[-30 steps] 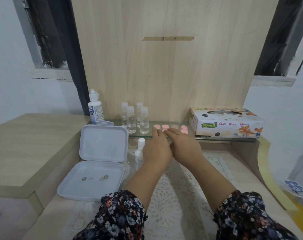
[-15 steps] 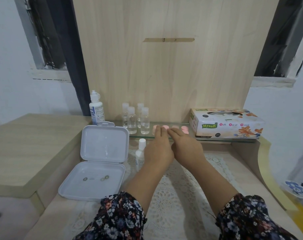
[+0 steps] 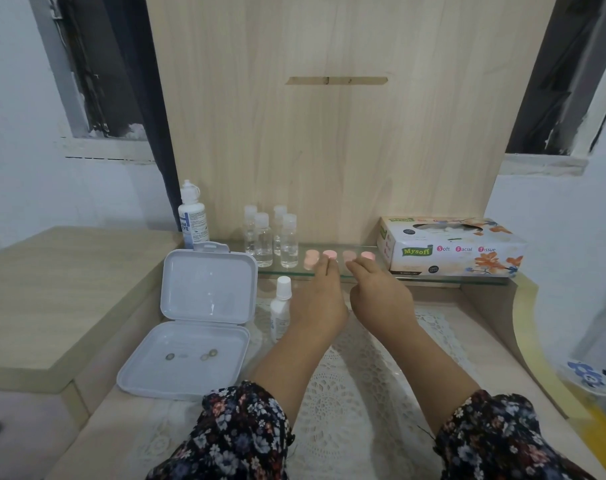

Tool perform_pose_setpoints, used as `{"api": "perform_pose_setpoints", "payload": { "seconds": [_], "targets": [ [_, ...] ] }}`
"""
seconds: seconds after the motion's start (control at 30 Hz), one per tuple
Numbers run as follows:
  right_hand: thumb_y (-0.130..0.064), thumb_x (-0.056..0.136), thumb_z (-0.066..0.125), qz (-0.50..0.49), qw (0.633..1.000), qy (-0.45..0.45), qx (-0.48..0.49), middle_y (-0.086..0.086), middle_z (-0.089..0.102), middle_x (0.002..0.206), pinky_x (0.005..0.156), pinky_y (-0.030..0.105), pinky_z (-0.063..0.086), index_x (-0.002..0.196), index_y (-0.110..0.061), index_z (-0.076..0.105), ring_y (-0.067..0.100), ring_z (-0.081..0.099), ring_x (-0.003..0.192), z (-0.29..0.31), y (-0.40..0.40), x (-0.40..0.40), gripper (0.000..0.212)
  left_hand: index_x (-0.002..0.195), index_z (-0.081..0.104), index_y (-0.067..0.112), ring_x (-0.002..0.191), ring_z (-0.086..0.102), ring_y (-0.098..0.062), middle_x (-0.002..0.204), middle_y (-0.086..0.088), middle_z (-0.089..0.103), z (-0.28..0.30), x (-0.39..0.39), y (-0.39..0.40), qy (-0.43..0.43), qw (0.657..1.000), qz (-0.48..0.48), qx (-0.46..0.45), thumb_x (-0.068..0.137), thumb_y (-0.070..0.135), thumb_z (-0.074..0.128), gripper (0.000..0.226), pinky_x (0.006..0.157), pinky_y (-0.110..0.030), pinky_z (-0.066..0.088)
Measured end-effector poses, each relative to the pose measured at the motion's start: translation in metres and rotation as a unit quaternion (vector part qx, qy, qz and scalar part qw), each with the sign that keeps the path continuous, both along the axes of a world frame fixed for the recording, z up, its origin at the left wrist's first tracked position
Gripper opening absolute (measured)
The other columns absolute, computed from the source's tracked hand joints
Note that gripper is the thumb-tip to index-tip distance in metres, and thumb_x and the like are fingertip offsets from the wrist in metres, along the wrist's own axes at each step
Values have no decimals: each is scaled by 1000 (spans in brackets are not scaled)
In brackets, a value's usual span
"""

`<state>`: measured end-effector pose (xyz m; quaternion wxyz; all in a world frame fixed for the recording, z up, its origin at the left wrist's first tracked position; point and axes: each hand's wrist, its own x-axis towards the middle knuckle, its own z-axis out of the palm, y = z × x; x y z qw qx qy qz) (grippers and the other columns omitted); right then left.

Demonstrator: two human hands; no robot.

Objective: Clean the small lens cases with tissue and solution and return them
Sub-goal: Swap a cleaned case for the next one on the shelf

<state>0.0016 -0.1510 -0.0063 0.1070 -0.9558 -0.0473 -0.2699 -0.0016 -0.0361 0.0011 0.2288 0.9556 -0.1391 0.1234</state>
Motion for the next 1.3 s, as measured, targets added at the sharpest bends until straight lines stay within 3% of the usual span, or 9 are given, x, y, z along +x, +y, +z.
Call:
{"api": "perform_pose_setpoints", "payload": {
  "seconds": [0.07, 0.17, 0.3, 0.67, 0.8, 0.93, 1.07, 1.2, 1.3],
  "targets": [
    [-1, 85, 46, 9, 1000, -26, 6, -5, 53, 136, 60, 29, 41, 135, -18, 52, 24, 60, 104, -3, 0, -1, 53, 151, 17, 18, 104, 59, -27, 159, 6, 6, 1, -5, 2, -20, 999, -3, -33, 88, 0, 44, 71, 64, -35, 46],
    [4, 79, 56, 24, 994, -97, 41, 2, 64, 121, 53, 26, 38, 122, -11, 64, 29, 66, 83, -10, 1, -11, 46, 137, 41, 15, 98, 60, -25, 143, -1, 38, -5, -19, 11, -173, 976, 30, -132, 85, 2, 48, 54, 63, -31, 47],
    [4, 78, 61, 34, 983, -132, 119, 1, 67, 109, 44, 27, 41, 114, -13, 69, 21, 61, 65, -28, -1, -29, 41, 123, 51, 4, 108, 50, -26, 120, -13, 54, -32, -32, 25, -303, 913, 141, -233, 74, -3, 60, 50, 87, -29, 41],
    [-15, 96, 55, 36, 958, -28, 282, -14, 62, 109, 70, 4, 36, 118, -22, 68, -6, 55, 81, -65, -5, -48, 26, 137, 41, 22, 111, 56, -21, 123, 0, 58, -70, -19, 49, -48, 941, 132, -309, 83, 28, 71, 62, 91, -42, 48],
    [-31, 94, 57, 78, 928, -25, 363, -23, 61, 108, 73, 12, 39, 120, -31, 65, -8, 54, 93, -59, -8, -53, 27, 133, 49, 30, 110, 50, -8, 120, 15, 56, -68, -24, 45, -87, 962, 54, -255, 81, 26, 72, 57, 90, -29, 42],
    [-31, 92, 61, 121, 918, -21, 377, -27, 59, 111, 70, 7, 39, 126, -41, 53, -3, 56, 90, -56, -4, -52, 37, 129, 55, 32, 107, 45, -13, 115, 12, 54, -71, -26, 37, -128, 974, -18, -184, 79, 19, 73, 55, 84, -20, 33],
    [-27, 92, 62, 132, 924, -13, 358, -24, 60, 108, 72, 6, 38, 124, -37, 57, -4, 55, 91, -58, -2, -50, 33, 125, 54, 41, 104, 43, -14, 114, 8, 55, -78, -23, 34, -170, 971, -47, -159, 79, 18, 73, 55, 84, -29, 44],
    [-24, 92, 62, 124, 921, -23, 369, -15, 63, 93, 66, 8, 39, 94, -31, 63, 0, 56, 84, -57, 2, -52, 8, 123, 51, 41, 102, 41, -14, 114, 4, 56, -80, -21, 32, -206, 967, -46, -142, 77, 16, 74, 58, 79, -37, 50],
    [-29, 92, 61, 104, 910, -26, 401, -10, 60, 83, 63, 11, 39, 81, -25, 60, 3, 54, 76, -56, 3, -52, 11, 121, 52, 41, 100, 41, -14, 112, 5, 55, -79, -23, 29, -221, 965, -49, -133, 76, 16, 74, 56, 76, -39, 51]
  ]
}}
